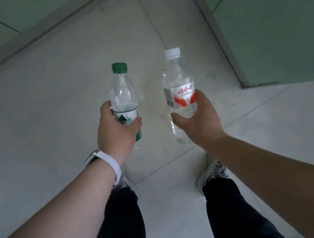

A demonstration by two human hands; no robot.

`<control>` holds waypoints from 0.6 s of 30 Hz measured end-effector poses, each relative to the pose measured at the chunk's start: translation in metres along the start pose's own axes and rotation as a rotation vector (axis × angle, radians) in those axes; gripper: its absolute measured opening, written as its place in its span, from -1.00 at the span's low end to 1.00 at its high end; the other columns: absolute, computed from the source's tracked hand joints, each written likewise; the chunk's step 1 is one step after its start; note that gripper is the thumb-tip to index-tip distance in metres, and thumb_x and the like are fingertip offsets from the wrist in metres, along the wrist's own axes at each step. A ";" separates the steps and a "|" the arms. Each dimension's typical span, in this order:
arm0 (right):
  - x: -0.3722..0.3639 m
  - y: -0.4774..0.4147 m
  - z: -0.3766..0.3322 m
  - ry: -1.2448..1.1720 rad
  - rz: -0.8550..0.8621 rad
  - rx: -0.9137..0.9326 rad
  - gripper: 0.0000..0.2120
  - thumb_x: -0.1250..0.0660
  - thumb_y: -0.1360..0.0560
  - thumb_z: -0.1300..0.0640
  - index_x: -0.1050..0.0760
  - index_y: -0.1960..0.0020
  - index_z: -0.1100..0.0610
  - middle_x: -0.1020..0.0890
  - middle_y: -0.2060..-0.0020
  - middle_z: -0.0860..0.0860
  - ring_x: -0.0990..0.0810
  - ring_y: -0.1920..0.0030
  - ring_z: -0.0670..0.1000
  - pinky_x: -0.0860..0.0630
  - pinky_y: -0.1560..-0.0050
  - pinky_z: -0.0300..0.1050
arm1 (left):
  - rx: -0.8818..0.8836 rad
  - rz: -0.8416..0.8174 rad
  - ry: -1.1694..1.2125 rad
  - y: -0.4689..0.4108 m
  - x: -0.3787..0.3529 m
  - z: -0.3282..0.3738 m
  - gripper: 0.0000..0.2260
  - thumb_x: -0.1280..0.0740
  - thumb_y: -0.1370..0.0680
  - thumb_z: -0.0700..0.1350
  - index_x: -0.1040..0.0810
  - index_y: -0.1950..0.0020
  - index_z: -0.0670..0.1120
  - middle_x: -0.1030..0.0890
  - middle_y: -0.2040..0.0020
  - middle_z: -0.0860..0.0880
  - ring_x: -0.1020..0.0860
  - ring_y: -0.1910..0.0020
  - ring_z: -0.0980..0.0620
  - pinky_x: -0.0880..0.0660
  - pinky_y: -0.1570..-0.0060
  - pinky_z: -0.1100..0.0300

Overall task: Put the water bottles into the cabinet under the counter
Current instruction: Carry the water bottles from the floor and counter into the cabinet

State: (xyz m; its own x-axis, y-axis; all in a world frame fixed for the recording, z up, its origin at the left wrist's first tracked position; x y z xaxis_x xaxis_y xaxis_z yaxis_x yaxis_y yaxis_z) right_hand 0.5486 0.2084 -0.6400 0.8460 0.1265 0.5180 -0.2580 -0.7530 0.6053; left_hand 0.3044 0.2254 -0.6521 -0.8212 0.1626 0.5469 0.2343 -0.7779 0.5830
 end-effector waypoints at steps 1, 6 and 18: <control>0.010 0.011 -0.024 0.014 -0.001 0.032 -0.39 -0.54 -0.36 -0.02 -0.37 -0.33 -0.06 -0.54 -0.12 -0.12 -0.55 -0.06 -0.11 -0.49 -0.02 -0.27 | -0.003 0.030 0.007 0.010 0.019 0.017 -0.48 -0.55 -0.43 -0.06 -0.30 -0.21 0.19 -0.53 0.07 0.31 -0.54 0.12 0.34 -0.53 0.01 0.16; 0.054 0.067 -0.133 0.061 0.007 0.201 -0.50 -0.49 -0.34 0.00 -0.42 -0.23 0.02 -0.55 -0.06 -0.05 -0.54 0.01 -0.08 -0.48 0.08 -0.16 | -0.055 0.141 0.035 0.056 0.104 0.100 -0.43 -0.56 -0.37 0.01 -0.36 -0.28 0.10 -0.56 -0.03 0.20 -0.61 0.01 0.07 -0.56 -0.06 0.11; 0.106 0.210 -0.383 0.213 -0.002 0.489 -0.47 -0.53 -0.34 0.03 -0.41 -0.23 0.03 -0.53 -0.07 -0.09 -0.48 0.01 -0.12 -0.39 0.10 -0.18 | -0.188 0.279 0.270 0.162 0.324 0.208 -0.35 -0.59 -0.36 0.00 -0.35 -0.35 0.05 -0.56 0.00 0.25 -0.55 0.07 0.33 -0.52 -0.02 0.20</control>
State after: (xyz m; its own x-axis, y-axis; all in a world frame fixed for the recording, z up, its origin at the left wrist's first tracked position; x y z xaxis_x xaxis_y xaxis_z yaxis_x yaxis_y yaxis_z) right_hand 0.4051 0.3111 -0.2261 0.7198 0.2186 0.6588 0.0347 -0.9593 0.2804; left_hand 0.1842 0.2790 -0.2553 -0.8523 -0.2149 0.4768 0.3884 -0.8707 0.3018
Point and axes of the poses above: each hand's wrist, its own y-axis away from the middle knuckle, its own x-axis out of the back of the hand, z = x × y, the point moved 8 cm from there along -y, towards the middle knuckle
